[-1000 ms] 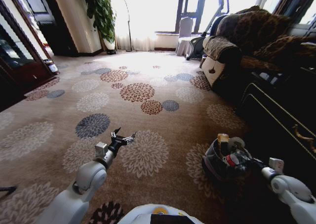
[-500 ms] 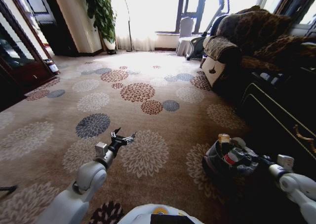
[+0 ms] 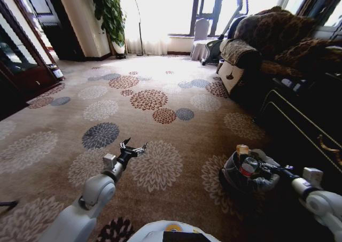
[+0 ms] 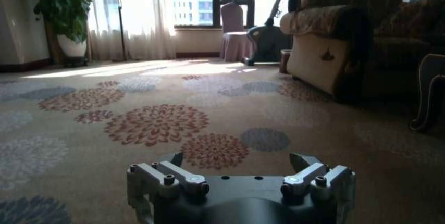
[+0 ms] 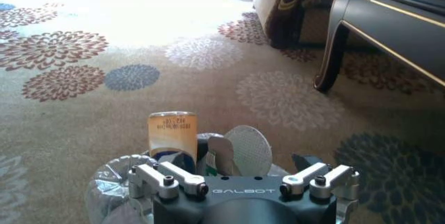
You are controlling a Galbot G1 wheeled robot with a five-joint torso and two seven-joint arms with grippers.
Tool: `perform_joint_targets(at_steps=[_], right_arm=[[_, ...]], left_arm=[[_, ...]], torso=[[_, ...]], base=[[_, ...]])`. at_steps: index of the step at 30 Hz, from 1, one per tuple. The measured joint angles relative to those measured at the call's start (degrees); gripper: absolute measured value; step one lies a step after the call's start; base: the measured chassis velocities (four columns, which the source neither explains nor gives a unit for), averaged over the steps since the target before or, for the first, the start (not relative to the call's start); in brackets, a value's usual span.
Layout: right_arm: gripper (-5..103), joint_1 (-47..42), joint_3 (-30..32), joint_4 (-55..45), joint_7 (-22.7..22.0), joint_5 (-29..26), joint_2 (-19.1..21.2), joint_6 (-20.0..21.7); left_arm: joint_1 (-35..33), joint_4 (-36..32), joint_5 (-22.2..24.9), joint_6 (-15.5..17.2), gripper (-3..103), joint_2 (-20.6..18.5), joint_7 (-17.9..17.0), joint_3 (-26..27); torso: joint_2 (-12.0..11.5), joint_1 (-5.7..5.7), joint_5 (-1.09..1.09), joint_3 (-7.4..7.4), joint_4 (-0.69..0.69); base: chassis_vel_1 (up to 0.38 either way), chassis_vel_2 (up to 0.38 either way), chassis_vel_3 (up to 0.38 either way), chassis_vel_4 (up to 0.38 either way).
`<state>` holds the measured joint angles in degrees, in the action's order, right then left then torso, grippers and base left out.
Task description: Pick up the trash from the ground and place it into the trash bin.
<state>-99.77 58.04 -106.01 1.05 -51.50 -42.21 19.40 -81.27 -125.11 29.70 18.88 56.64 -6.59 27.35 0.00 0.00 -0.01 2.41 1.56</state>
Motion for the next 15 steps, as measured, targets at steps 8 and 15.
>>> perform_joint_targets(at_steps=[8,15], right_arm=[[100,0.0,0.1,0.0,0.0,-0.2,0.0,-0.1],[100,0.1,0.0,0.1,0.0,-0.2,0.0,-0.1]], left_arm=[[0.0,0.0,0.0,0.0,100,0.0,0.0,0.0],[0.0,0.0,0.0,0.0,100,0.0,0.0,0.0]], torso=[[0.0,0.0,0.01,0.0,0.0],[0.0,0.0,0.01,0.0,0.0]], base=[[0.0,0.0,0.0,0.0],[0.0,0.0,0.0,0.0]])
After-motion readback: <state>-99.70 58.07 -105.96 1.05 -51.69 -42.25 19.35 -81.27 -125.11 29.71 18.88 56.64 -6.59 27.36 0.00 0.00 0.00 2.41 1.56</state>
